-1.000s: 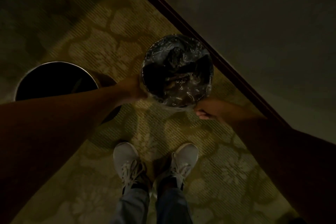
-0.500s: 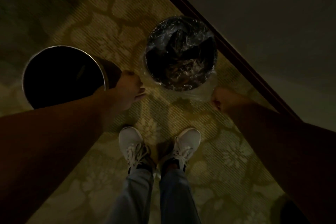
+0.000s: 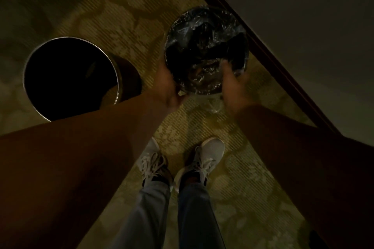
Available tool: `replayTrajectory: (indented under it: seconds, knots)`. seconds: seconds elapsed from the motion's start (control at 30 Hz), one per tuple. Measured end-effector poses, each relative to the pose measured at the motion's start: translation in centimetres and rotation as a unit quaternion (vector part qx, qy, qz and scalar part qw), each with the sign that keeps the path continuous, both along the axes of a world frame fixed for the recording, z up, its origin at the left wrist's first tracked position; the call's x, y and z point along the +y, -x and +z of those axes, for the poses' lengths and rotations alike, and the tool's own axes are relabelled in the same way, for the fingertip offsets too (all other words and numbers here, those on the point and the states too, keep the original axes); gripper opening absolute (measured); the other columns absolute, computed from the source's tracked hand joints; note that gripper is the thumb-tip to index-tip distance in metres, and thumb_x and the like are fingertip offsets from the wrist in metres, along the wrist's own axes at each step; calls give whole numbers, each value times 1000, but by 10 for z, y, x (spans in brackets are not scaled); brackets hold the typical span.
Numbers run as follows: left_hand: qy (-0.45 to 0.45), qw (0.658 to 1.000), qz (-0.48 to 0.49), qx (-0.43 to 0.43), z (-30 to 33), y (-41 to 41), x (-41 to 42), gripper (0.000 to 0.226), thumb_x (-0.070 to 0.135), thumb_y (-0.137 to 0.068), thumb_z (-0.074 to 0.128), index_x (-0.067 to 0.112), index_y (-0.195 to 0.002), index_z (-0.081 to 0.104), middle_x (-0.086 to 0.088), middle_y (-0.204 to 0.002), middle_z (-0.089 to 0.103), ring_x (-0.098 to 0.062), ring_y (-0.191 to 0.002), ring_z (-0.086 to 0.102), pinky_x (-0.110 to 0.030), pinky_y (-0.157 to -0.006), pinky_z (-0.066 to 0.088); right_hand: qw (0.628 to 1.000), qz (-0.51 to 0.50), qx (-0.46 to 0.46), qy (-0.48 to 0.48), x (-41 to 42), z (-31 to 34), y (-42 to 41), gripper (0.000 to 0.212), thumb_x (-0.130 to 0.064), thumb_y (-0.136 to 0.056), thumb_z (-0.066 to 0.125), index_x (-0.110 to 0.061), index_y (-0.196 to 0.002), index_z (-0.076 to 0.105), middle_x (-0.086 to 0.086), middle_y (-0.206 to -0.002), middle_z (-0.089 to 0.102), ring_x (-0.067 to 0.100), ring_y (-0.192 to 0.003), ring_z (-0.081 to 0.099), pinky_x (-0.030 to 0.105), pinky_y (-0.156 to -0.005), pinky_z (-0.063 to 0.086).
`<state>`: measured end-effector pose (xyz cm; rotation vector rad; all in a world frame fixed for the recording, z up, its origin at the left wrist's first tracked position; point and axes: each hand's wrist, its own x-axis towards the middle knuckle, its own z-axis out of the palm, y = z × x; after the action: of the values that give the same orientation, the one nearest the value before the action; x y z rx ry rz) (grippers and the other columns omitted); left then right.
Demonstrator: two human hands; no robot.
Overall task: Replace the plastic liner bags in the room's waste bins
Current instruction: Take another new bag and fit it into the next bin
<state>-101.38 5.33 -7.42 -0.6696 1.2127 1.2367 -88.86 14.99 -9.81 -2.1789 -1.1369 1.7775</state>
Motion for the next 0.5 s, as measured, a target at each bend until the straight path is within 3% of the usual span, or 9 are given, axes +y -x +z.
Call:
replayTrajectory:
  seconds: [0.1,0.13,0.23,0.27,0.33,0.4,0.43,0.5]
  knots:
    - [55,998,39,-18,-11,-5,-13,40,55,-101,40,35,-134,48,1,-158,34,-33,-140,38,-51,-93,52,984,68,7,167,-14,5,-7,120,-80,-66,68,-32,-159,9,5,-165,19,33,-147,28,54,-116,29]
    - [76,996,49,-26,-12,-7,-18,49,55,-101,39,38,-148,36,0,-163,24,-37,-145,30,-57,-97,49,978,79,0,193,-14,4,-13,122,-85,-63,67,-33,-159,11,3,-166,17,32,-148,26,55,-116,28]
    - [91,987,102,-84,-7,-3,-25,70,66,-96,42,37,-156,20,-7,-165,13,-48,-145,24,-70,-94,46,971,-63,81,217,-13,12,-21,127,-93,-47,68,-40,-155,24,5,-161,31,38,-136,43,65,-95,46]
    - [93,984,100,-112,-5,1,-25,74,70,-94,43,36,-156,21,-12,-164,14,-52,-143,24,-73,-92,45,959,-133,131,211,-11,11,-23,118,-95,-54,60,-41,-154,27,5,-159,33,41,-134,45,69,-92,47]
    - [48,978,86,-182,-2,6,-23,75,71,-91,47,23,-147,36,-26,-150,29,-60,-133,33,-77,-92,41,924,-251,209,199,-7,19,-16,92,-91,-78,32,-40,-155,26,2,-158,32,44,-138,35,74,-100,34]
    - [-43,969,53,-236,13,12,-16,74,69,-93,41,6,-133,49,-33,-134,46,-60,-122,46,-74,-101,38,893,-310,254,204,1,22,-1,83,-83,-89,15,-36,-156,23,4,-161,25,44,-142,27,73,-101,26]
    - [-62,968,46,-238,3,5,0,75,67,-94,38,6,-135,51,-33,-137,48,-57,-123,49,-70,-105,37,887,-321,261,207,5,16,7,82,-80,-91,11,-33,-157,25,7,-163,22,45,-145,23,73,-101,26]
    - [14,968,92,-234,-61,12,7,68,56,-88,47,12,-139,56,-25,-146,48,-49,-126,51,-69,-100,42,875,-347,267,209,8,7,20,79,-75,-94,10,-31,-154,34,10,-161,27,46,-144,27,71,-99,35]
